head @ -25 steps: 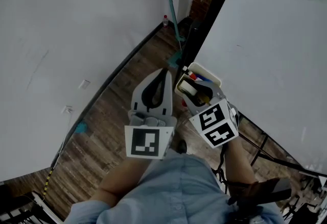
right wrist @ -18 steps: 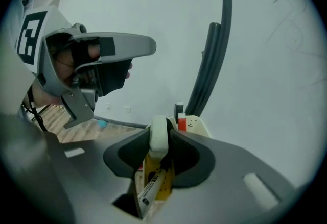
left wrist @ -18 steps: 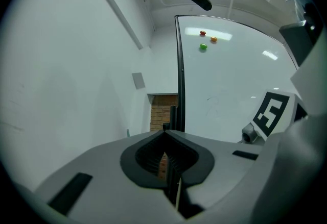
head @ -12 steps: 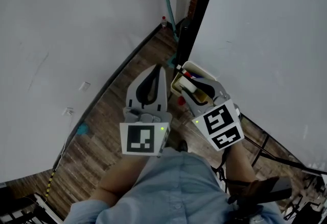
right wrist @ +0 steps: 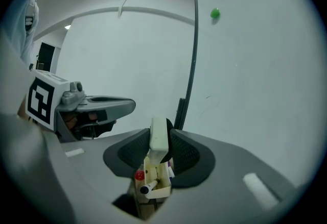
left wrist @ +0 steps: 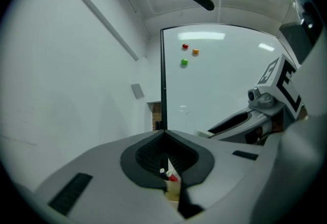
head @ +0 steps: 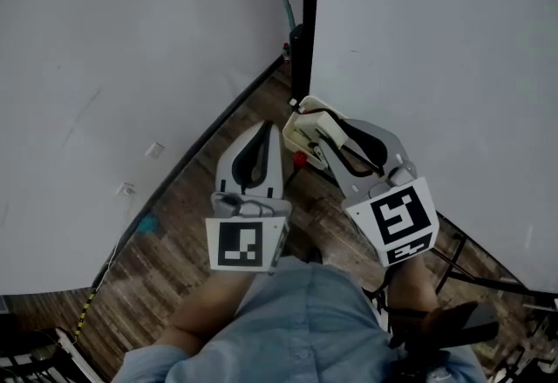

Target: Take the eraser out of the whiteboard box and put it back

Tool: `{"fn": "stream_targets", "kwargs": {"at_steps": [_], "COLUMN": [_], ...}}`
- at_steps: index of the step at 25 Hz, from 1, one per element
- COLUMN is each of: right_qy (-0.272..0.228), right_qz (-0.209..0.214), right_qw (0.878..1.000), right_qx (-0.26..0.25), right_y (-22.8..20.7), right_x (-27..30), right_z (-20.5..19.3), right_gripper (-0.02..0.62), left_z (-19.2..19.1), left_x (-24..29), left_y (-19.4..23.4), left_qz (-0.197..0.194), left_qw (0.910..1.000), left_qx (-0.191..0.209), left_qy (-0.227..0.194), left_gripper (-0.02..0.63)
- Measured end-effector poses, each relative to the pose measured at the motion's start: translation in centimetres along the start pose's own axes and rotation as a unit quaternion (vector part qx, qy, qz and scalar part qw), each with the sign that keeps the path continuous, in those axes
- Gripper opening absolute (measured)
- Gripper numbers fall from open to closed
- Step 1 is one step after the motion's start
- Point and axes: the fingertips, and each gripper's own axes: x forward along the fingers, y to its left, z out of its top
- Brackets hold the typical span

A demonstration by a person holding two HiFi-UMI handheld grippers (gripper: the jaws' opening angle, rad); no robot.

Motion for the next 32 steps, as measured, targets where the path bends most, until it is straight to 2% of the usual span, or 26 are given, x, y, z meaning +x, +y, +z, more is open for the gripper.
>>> {"fn": "stream_targets", "kwargs": {"at_steps": [14,32], "right_qy": [-0.053,-0.065], "right_qz": [0.014,0.017], "right_qw": [0.998,0.998], "right_qx": [-0.017,-0.012], "right_y": [1.0,0.5], "right_x": [-6.2,-6.5], "right_z": [1.8,2.0], "right_gripper": [0.123,0.123], "left_z": [2.2,2.5], "left_x": [-4.1,-4.0], "left_y": [-4.5,-4.9], "left_qz": [0.016,0.022], "left_qw": [0.9994,0.9991], "left_qx": [0.017,0.025], "left_qy": [-0.024,-0.027], "left_gripper": [0.003,0.003]}}
